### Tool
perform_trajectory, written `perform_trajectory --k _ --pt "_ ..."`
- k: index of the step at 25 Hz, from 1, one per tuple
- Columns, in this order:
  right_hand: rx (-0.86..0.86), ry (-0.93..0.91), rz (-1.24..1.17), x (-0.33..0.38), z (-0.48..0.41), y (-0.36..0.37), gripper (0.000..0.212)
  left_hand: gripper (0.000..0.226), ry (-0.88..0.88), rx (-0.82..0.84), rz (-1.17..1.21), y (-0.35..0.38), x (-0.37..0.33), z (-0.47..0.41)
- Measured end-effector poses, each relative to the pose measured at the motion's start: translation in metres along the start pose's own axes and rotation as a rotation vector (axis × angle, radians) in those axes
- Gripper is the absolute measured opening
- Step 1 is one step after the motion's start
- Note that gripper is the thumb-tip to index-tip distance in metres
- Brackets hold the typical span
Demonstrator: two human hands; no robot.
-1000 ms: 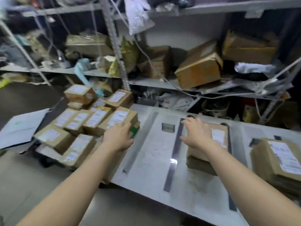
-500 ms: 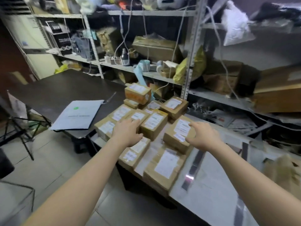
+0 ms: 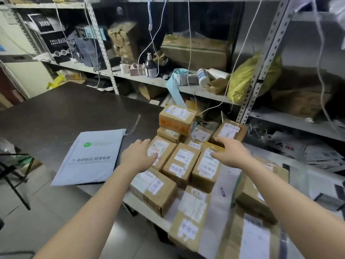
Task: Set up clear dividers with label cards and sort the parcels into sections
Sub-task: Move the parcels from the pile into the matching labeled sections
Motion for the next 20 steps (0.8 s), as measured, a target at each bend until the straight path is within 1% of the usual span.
perform_trajectory --k 4,6,9,10,12,14,16,18,20 --pt "0.025 0.066 -0.204 0.014 -0.098 0.022 0.068 0.068 -0.178 0.029 0.255 0.030 0.011 -0.081" --pt "0.016 0.090 -0.272 0.020 -0.144 0.031 0.066 0.069 -0.234 0.050 0.406 0.050 0.004 -0.113" --pt "-0.041 0.158 -0.321 0.027 -0.205 0.046 0.064 0.060 -0.284 0.102 0.651 0.079 -0.019 -0.154" --pt "-0.049 0.172 -0.329 0.028 -0.224 0.054 0.065 0.061 -0.292 0.123 0.735 0.090 -0.027 -0.167" --pt "-0.024 0.189 -0.331 0.031 -0.253 0.070 0.072 0.075 -0.299 0.172 0.890 0.112 -0.043 -0.191" --pt "-0.006 0.235 -0.351 0.030 -0.275 0.081 0.080 0.093 -0.307 0.219 0.985 0.132 -0.050 -0.213" --pt "-0.006 0.281 -0.355 0.030 -0.284 0.086 0.079 0.101 -0.311 0.237 1.062 0.145 -0.049 -0.227" --pt "-0.049 0.312 -0.331 0.032 -0.282 0.089 0.071 0.098 -0.294 0.219 1.138 0.145 -0.043 -0.237" --pt "-0.107 0.353 -0.354 0.038 -0.270 0.091 0.064 0.093 -0.275 0.246 1.215 0.145 -0.037 -0.247"
Point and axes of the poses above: each hand's wrist, its own z-axis away from the middle knuckle, its own y-axis out of the palm, x = y × z, the point moved 9 cm from there along -z, towards the middle knuckle, and after that the axes turned 5 degrees about -x, right-handed, at the moved point
